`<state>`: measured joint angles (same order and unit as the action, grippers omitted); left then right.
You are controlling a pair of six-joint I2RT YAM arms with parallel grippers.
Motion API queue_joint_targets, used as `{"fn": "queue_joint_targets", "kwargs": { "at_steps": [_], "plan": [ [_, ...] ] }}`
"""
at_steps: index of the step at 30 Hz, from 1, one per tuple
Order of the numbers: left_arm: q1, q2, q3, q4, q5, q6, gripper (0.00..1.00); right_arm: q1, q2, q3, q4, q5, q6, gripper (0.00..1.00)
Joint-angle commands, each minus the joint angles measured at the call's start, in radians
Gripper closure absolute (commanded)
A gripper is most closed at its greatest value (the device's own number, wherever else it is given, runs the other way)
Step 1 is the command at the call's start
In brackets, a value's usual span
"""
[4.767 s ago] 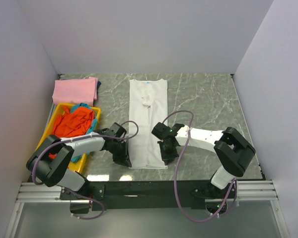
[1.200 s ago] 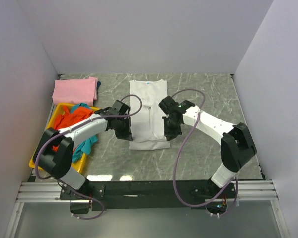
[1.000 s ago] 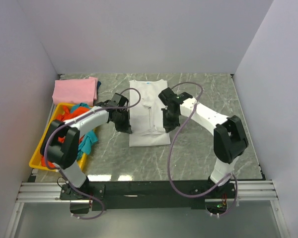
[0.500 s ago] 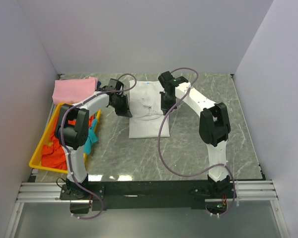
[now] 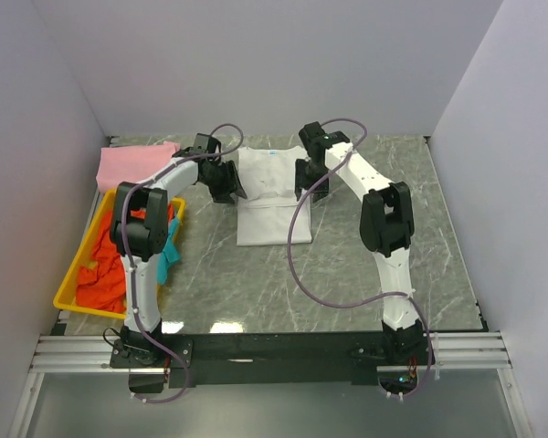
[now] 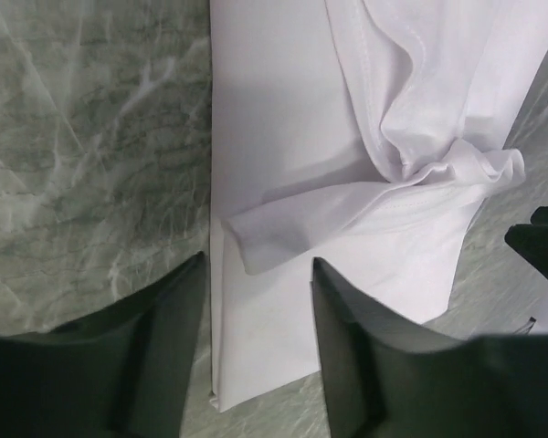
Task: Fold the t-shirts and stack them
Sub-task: Fold the tshirt
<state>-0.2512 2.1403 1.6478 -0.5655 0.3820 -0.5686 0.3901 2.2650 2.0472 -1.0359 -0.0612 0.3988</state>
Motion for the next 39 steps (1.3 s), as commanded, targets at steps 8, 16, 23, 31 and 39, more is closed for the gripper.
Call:
{"fn": "queue_joint_targets", "kwargs": {
  "at_steps": [8,16,23,31,39],
  "plan": [
    [0.007,-0.163,-0.164,0.053,-0.012,0.000,0.39,-0.037,-0.134,-0.123,0.060,-0.071,-0.008,0.40],
    [-0.028,-0.238,-0.319,0.087,0.008,-0.016,0.40,-0.014,-0.188,-0.262,0.136,-0.149,0.015,0.46],
    [-0.062,-0.264,-0.414,0.076,-0.018,-0.019,0.43,-0.003,-0.252,-0.430,0.157,-0.104,0.034,0.46],
    [-0.086,-0.284,-0.454,0.035,-0.069,-0.008,0.45,0.004,-0.323,-0.594,0.215,-0.131,0.057,0.47],
    [-0.095,-0.304,-0.480,-0.002,-0.109,-0.011,0.47,0.010,-0.312,-0.611,0.229,-0.141,0.060,0.50]
  ]
}}
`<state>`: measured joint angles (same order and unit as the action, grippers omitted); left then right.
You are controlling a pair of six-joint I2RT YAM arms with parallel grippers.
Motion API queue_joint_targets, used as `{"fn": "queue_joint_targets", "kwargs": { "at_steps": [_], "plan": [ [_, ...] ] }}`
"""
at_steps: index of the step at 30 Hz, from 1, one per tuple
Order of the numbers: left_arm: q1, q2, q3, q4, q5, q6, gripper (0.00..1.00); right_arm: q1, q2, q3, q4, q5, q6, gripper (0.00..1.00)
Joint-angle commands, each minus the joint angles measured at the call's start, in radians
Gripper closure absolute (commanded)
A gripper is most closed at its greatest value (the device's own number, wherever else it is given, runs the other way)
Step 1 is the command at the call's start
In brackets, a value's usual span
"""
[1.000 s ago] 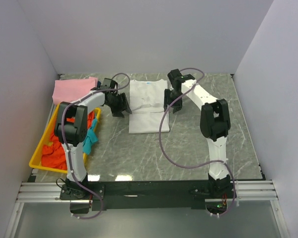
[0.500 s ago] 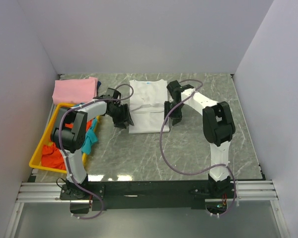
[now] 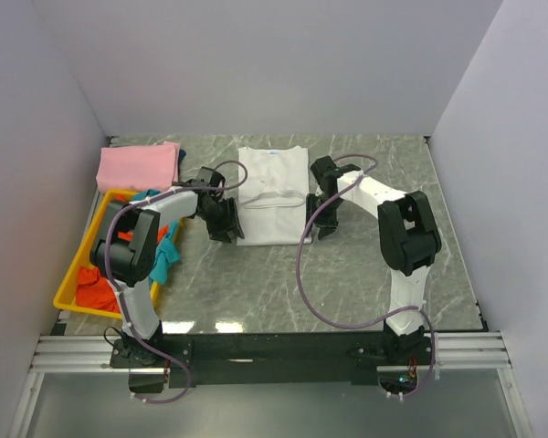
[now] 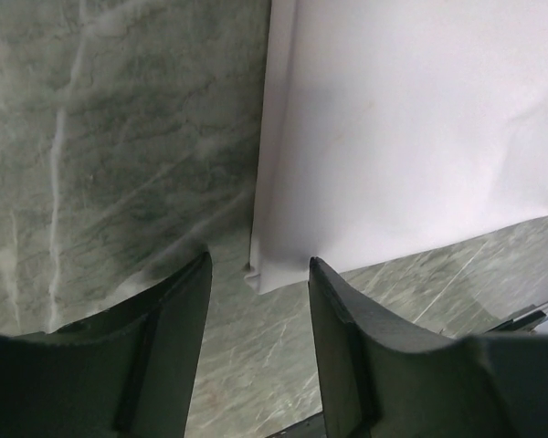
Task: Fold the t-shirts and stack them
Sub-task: Fold the tshirt
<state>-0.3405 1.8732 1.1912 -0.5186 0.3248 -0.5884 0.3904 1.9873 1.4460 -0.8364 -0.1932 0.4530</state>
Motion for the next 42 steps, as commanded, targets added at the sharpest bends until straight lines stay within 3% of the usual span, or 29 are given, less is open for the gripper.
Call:
{"fn": "queue_joint_targets", "kwargs": {
  "at_steps": [1,19,21,25,27,42],
  "plan": [
    [-0.006,-0.045,-0.028,-0.049,-0.056,0.009,0.48,0.008,-0.033,-0.012,0.033,-0.014,0.004,0.51],
    [-0.008,0.004,-0.084,0.060,0.079,0.007,0.64,0.030,0.016,-0.052,0.054,-0.032,0.015,0.66],
    [-0.008,0.021,-0.088,0.080,0.117,0.006,0.72,0.030,0.024,-0.047,0.057,-0.035,0.013,0.71],
    [-0.008,0.041,-0.099,0.118,0.149,-0.002,0.92,0.030,0.030,-0.041,0.051,-0.037,0.012,0.93],
    [-0.008,0.041,-0.099,0.114,0.145,0.002,1.00,0.030,0.022,-0.050,0.051,-0.035,0.012,0.99],
    [-0.031,-0.163,-0.278,0.075,0.086,-0.030,1.00,0.085,-0.200,-0.323,0.025,0.008,0.047,1.00]
  ]
}}
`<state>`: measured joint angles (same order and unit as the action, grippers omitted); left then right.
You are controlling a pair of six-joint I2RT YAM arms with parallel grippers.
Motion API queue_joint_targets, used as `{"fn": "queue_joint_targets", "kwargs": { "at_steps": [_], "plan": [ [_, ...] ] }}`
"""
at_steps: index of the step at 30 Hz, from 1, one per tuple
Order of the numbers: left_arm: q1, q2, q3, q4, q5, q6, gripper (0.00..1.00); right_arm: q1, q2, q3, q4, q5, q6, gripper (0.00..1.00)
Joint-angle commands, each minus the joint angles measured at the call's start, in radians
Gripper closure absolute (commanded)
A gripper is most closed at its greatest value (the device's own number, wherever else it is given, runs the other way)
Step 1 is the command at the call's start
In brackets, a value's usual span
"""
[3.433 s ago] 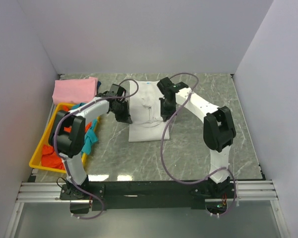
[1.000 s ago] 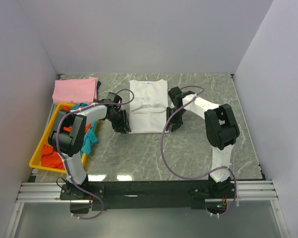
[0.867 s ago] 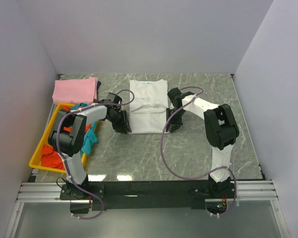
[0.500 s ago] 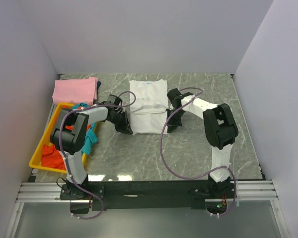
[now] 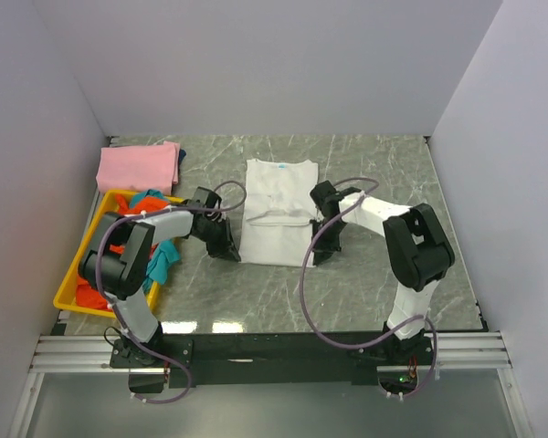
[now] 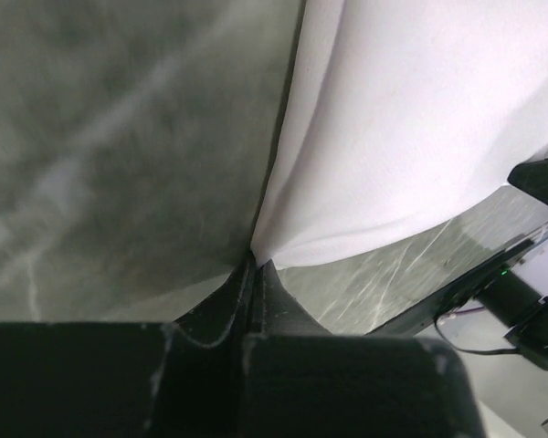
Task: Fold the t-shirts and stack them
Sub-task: Fold the tshirt
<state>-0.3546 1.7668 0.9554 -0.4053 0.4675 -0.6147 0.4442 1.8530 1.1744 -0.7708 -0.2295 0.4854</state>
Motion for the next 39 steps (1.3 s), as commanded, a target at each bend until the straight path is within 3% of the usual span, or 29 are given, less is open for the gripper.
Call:
{"fn": "queue_joint_targets", "kwargs": {
  "at_steps": [1,12,14,15,18,22,26,39],
  "plan": [
    [-0.027,-0.069,-0.061,-0.040,-0.052,-0.005,1.00,0.039,-0.096,-0.085,-0.042,0.047,0.024,1.00],
    [-0.133,-0.262,-0.201,-0.073,-0.060,-0.066,1.00,0.117,-0.308,-0.294,-0.051,0.041,0.136,1.00],
    [-0.147,-0.286,-0.231,-0.060,-0.047,-0.074,1.00,0.128,-0.333,-0.305,-0.059,0.038,0.145,0.88],
    [-0.152,-0.290,-0.240,-0.056,-0.043,-0.079,1.00,0.129,-0.340,-0.300,-0.067,0.039,0.150,0.64],
    [-0.167,-0.297,-0.254,-0.049,-0.033,-0.082,1.00,0.151,-0.367,-0.234,-0.129,0.068,0.151,0.48],
    [-0.182,-0.299,-0.265,-0.040,-0.027,-0.083,1.00,0.162,-0.390,-0.084,-0.183,0.076,0.140,0.46],
    [-0.190,-0.297,-0.267,-0.044,-0.033,-0.074,1.00,0.169,-0.342,-0.006,-0.130,0.026,0.130,0.46],
    [-0.193,-0.271,-0.244,-0.072,-0.046,-0.046,1.00,0.251,-0.006,0.183,-0.022,-0.014,0.088,0.47]
  ]
}}
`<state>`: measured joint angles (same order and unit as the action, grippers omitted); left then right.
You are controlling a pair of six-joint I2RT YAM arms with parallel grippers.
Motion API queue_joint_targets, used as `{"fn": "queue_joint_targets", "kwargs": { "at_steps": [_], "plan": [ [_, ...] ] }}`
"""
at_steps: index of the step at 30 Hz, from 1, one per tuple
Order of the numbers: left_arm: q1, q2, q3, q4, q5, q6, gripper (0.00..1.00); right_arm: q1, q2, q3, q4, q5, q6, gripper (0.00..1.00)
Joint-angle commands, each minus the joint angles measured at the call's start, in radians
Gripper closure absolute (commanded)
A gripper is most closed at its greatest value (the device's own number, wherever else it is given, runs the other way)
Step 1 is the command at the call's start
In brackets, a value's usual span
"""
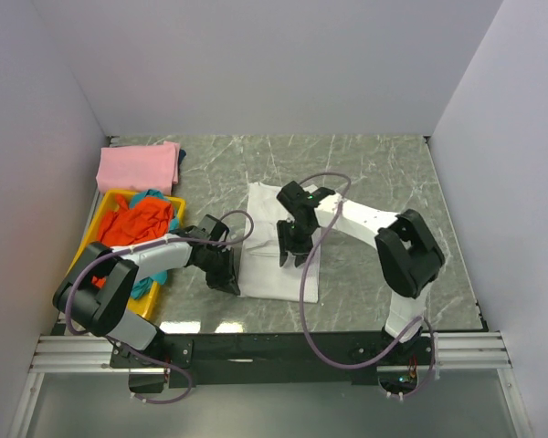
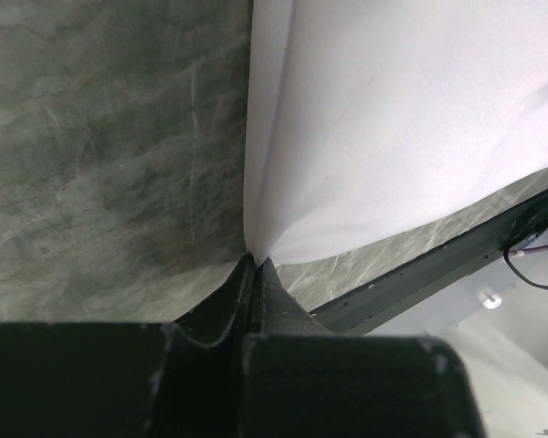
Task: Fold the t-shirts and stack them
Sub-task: Fold the tshirt
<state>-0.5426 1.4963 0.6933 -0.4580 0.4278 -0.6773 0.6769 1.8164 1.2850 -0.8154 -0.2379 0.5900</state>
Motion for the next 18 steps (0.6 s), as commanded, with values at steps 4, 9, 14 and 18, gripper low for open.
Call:
{"fn": "queue_joint_targets", "kwargs": {
  "at_steps": [4,9,14,18],
  "plan": [
    [-0.005,0.008,0.023,-0.024,-0.003,0.027,1.00,0.019,0.070,0.088,0.035,0.023,-0.013,0.47],
    [-0.005,0.012,0.018,-0.028,-0.003,0.036,1.00,0.019,0.136,0.132,0.019,0.068,-0.022,0.48],
    [-0.005,0.009,0.006,-0.025,0.000,0.036,1.00,0.019,0.181,0.183,-0.008,0.124,-0.021,0.48],
    [-0.005,0.010,0.002,-0.024,0.003,0.036,1.00,0.018,0.199,0.234,-0.027,0.195,-0.013,0.48]
  ]
}}
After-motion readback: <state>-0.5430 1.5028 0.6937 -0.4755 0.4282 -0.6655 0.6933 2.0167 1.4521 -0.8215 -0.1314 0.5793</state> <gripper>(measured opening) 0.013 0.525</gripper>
